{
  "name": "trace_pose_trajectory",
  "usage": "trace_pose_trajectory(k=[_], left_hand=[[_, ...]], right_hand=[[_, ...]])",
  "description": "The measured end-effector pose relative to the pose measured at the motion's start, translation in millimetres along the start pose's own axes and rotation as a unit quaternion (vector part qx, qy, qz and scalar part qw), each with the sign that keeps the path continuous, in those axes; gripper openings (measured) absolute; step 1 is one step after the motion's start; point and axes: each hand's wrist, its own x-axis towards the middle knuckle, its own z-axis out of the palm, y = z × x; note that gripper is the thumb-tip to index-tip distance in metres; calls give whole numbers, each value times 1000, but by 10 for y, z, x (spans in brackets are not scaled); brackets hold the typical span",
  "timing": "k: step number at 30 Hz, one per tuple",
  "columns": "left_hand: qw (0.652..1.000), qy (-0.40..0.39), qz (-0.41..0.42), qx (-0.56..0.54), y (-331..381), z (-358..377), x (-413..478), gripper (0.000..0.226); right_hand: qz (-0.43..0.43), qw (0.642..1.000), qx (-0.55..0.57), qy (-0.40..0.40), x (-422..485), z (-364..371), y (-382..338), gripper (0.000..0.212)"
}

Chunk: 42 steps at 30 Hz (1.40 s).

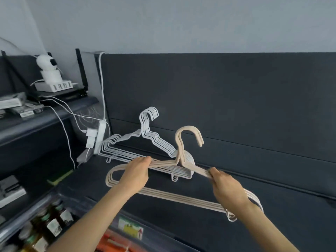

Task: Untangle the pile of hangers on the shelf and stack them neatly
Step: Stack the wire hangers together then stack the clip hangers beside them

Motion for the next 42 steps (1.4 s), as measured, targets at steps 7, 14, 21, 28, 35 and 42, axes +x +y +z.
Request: trace_pose_trajectory(k=[7, 14, 21, 28, 35, 42], left_hand=[[999, -43, -14, -20, -1353, -169, 390, 17], [993, -111, -8, -31, -1912, -66, 792, 12], [993, -113, -4, -43, -2001, 131, 1191, 23], [998, -51, 29, -27, -2059, 385, 1219, 23], [999, -23, 40, 4, -2052, 475, 1155, 32], [999, -20, 35, 23, -2076, 473, 1091, 40]], right_hand=[[-2, 1000, 16, -22, 744, 445, -1071, 7], [32, 997, 16, -62, 1206, 797, -1409, 6], [86, 994, -65, -35, 1510, 959, -1409, 27], [99, 990, -99, -1, 1455, 1055, -1409, 40], [84, 991, -100, 35, 1430, 1166, -1369, 40], [72, 990, -87, 80, 1378, 1192, -1359, 39]])
